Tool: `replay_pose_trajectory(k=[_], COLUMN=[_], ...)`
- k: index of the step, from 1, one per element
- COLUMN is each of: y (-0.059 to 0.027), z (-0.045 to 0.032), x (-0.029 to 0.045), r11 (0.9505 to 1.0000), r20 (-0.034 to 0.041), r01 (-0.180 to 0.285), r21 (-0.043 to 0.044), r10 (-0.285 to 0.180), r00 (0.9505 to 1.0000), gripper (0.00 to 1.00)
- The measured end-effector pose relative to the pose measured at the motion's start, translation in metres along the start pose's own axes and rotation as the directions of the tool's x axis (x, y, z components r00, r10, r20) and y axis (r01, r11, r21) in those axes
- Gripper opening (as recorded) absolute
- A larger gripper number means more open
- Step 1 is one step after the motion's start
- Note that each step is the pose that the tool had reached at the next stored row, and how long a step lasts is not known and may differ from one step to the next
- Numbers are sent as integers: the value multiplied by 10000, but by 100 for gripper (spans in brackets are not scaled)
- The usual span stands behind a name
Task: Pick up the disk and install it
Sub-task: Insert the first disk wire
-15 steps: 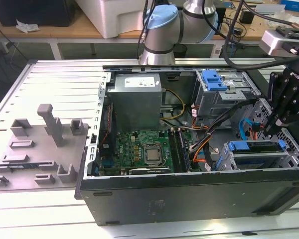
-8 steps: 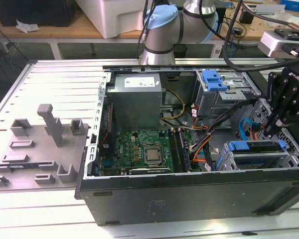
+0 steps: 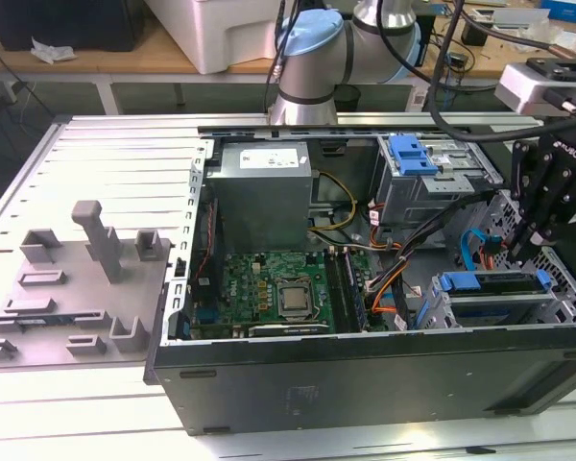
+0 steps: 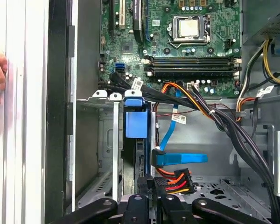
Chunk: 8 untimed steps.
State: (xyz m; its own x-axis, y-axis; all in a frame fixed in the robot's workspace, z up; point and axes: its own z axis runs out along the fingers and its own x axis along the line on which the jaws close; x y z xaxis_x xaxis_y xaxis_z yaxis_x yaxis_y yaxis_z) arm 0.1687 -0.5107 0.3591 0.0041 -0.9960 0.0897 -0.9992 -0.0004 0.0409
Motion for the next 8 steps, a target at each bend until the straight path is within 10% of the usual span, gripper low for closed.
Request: replay_pose_trajectory(k=[8], y=[1], z=[17], x=[36], r11=[10000], r20=[79], r01=[-1], r21=[53], r10=[1], r00=[10000], gripper=[17])
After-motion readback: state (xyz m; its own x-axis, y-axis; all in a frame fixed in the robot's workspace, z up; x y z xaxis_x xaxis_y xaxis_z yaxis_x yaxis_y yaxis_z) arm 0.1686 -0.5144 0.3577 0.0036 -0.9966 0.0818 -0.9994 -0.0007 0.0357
